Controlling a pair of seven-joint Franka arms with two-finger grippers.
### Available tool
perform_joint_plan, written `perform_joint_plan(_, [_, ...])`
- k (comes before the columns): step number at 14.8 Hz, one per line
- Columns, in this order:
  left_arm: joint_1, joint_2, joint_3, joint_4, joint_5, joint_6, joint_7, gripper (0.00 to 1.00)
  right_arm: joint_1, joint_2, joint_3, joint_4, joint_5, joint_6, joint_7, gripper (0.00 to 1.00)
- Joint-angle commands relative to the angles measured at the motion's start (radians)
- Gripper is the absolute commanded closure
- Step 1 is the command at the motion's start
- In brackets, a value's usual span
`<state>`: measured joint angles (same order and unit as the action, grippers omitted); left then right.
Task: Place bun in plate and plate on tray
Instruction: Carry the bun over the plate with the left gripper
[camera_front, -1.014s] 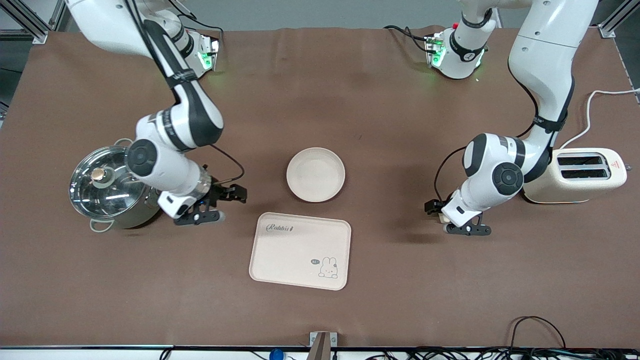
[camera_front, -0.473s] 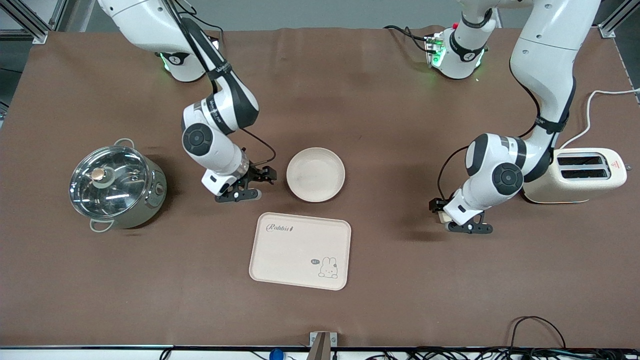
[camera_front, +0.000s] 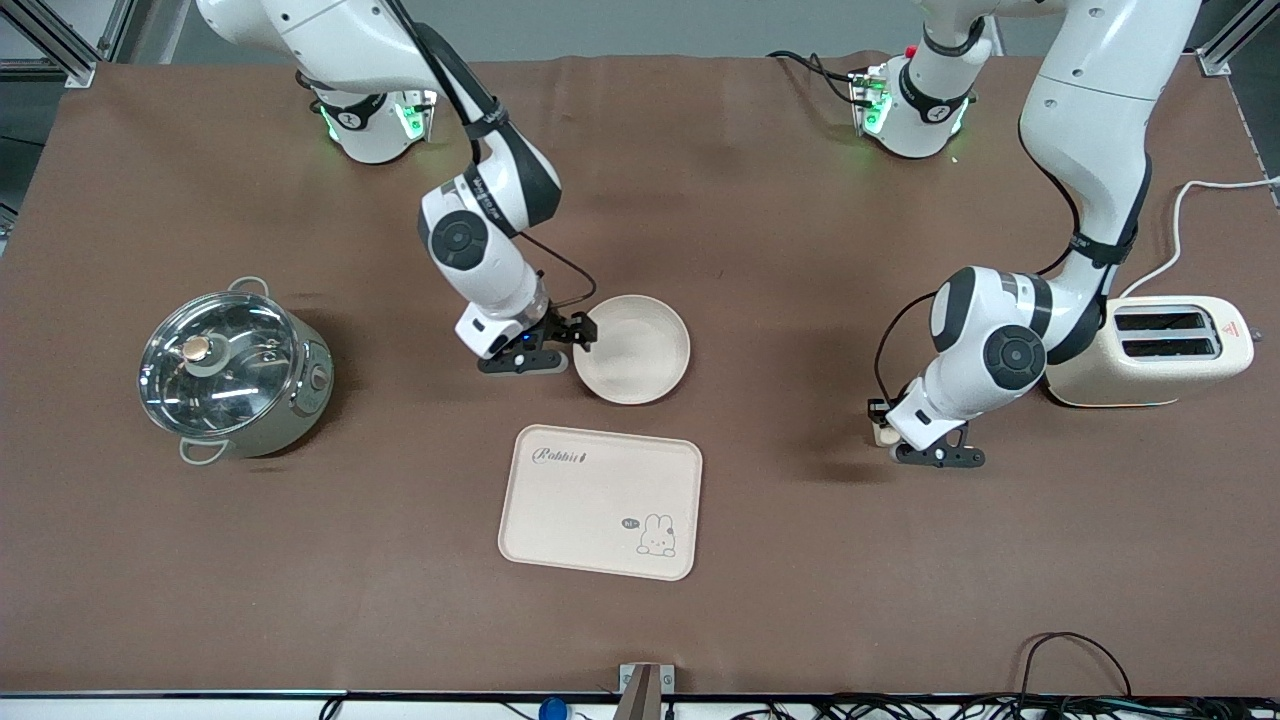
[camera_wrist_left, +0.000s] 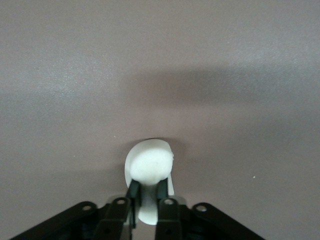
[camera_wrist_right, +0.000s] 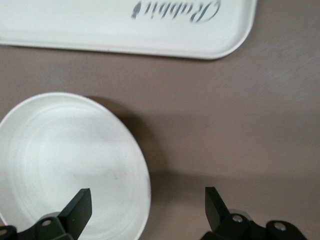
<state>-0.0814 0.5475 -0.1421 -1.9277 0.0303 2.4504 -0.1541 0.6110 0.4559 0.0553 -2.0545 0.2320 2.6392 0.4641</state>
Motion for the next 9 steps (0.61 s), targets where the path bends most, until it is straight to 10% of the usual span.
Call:
perform_joint_plan(1, [-0.008, -0.069, -0.077, 0.002, 0.01, -0.014, -0.08, 1.0, 0.016, 0.032, -0.008, -0.012, 0.018, 0.06, 0.015, 0.0])
perform_joint_plan(5, [-0.021, -0.029, -0.275, 0.229, -0.067, -0.25, -0.403, 1.0, 0.026, 0.04, -0.009, -0.012, 0.018, 0.062, 0.015, 0.0])
perform_joint_plan(9, [-0.038, 0.054, -0.408, 0.26, -0.111, -0.236, -0.657, 1.0, 0.026, 0.044, -0.009, -0.013, 0.018, 0.061, 0.015, 0.0])
